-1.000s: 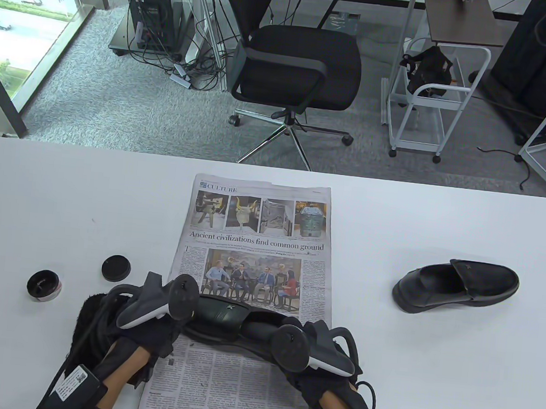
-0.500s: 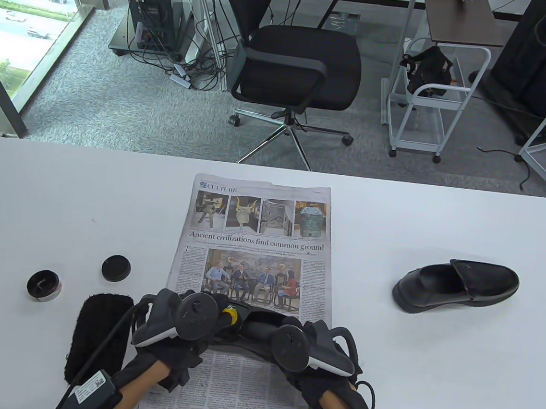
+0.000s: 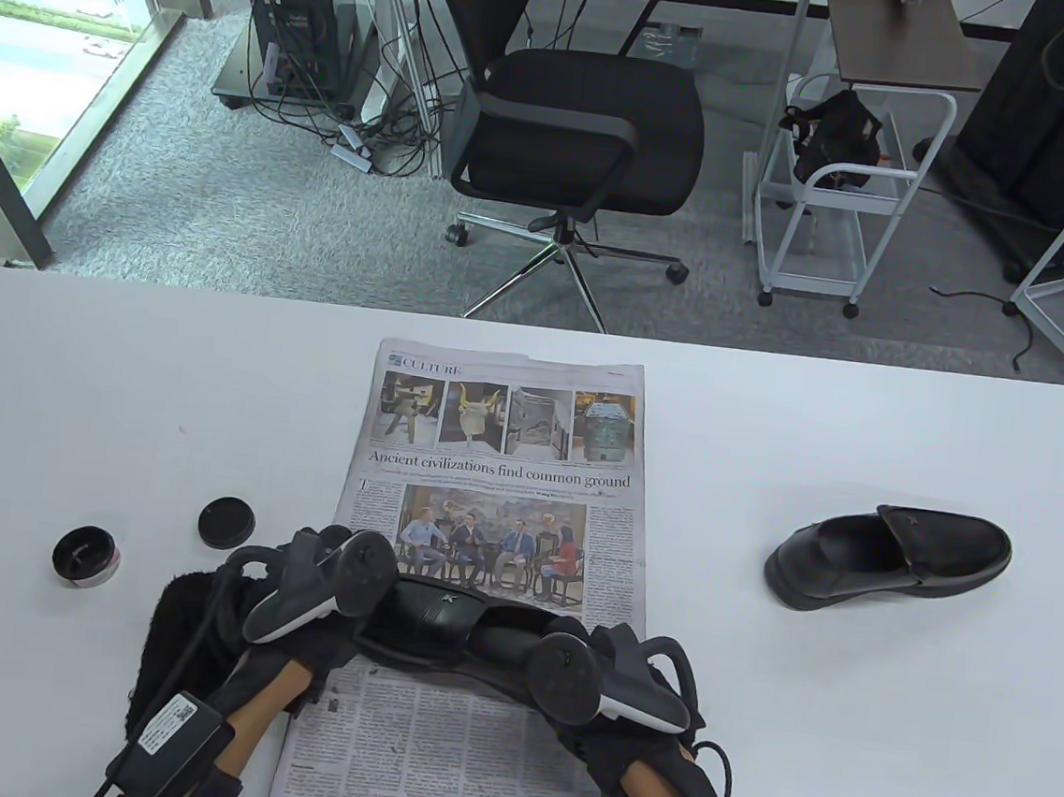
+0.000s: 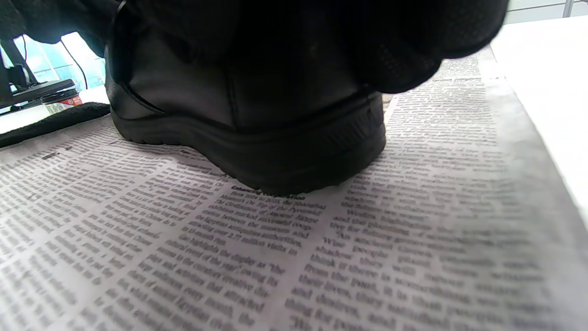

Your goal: Dip and apply built-in sponge shoe polish on shoes

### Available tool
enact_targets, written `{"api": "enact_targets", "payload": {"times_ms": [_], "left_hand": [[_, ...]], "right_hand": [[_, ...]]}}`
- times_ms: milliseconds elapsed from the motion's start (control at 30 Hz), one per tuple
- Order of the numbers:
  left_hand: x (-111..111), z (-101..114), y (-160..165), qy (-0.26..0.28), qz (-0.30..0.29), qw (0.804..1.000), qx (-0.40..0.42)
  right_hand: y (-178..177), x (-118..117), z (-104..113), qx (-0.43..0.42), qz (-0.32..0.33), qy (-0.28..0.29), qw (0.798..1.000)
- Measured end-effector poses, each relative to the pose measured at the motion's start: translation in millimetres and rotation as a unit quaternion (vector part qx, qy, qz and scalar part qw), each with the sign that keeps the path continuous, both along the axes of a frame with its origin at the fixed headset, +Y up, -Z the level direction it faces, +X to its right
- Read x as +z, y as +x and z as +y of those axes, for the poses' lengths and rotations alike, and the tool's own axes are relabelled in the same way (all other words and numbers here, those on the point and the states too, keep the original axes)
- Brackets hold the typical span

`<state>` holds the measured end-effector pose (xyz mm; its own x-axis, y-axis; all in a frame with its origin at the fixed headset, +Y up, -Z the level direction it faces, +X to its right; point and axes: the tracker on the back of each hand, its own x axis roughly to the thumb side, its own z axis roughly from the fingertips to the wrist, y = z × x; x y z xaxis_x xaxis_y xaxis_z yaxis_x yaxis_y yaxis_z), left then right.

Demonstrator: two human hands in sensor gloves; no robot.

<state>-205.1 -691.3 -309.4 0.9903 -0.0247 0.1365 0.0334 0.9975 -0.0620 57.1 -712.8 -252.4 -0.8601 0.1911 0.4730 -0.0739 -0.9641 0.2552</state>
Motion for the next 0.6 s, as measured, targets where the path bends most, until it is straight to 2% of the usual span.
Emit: {"api": "enact_targets", "payload": {"times_ms": [200, 400, 600], "left_hand": [[4, 8, -16, -0.076, 0.0, 0.997, 0.022], [14, 13, -1, -0.142, -0.048, 0.986, 0.069], [23, 18, 20, -0.151, -0.093, 0.976, 0.127]], "right_hand": [[0, 0, 0, 0.001, 0.001, 0.001, 1.0], [0, 0, 0, 0.001, 0.001, 0.001, 1.0], [0, 0, 0, 0.0, 0.0, 0.0, 1.0]]}}
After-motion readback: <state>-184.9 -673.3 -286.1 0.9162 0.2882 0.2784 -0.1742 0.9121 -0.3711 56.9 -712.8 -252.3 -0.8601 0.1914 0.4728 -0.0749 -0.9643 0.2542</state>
